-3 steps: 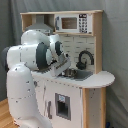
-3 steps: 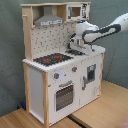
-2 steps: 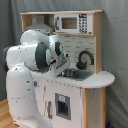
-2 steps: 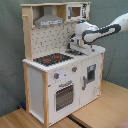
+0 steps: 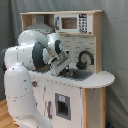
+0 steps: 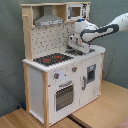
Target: Play with the kitchen
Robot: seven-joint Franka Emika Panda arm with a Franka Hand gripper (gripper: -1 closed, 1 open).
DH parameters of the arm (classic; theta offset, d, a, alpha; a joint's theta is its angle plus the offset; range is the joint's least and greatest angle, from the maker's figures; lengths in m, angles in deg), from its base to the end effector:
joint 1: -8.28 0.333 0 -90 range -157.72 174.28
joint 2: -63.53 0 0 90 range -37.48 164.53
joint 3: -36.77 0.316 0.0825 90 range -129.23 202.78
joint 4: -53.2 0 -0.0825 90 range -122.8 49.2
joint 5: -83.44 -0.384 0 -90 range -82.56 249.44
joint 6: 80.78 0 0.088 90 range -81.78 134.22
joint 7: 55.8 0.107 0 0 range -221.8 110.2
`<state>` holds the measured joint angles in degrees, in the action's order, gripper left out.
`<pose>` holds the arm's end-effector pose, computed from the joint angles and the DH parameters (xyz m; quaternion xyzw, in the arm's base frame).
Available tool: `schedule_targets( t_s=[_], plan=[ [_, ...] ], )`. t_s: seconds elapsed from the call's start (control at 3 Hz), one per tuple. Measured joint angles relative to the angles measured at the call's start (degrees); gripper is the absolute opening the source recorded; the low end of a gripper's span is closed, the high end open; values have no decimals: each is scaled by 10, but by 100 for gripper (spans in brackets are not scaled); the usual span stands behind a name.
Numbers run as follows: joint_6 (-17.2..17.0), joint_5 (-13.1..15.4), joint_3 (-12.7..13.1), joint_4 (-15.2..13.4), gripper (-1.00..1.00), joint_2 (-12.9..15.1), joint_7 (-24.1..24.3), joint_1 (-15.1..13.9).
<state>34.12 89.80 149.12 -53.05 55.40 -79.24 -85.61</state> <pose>0.5516 0.2020 0.4964 0.9170 0.3787 0.0419 0.1185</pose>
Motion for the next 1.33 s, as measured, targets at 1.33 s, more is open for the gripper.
schedule_targets(
  t_s=[1.33],
  plan=[
    [-80,85,44,160,100,-27,-30,17]
  ],
)
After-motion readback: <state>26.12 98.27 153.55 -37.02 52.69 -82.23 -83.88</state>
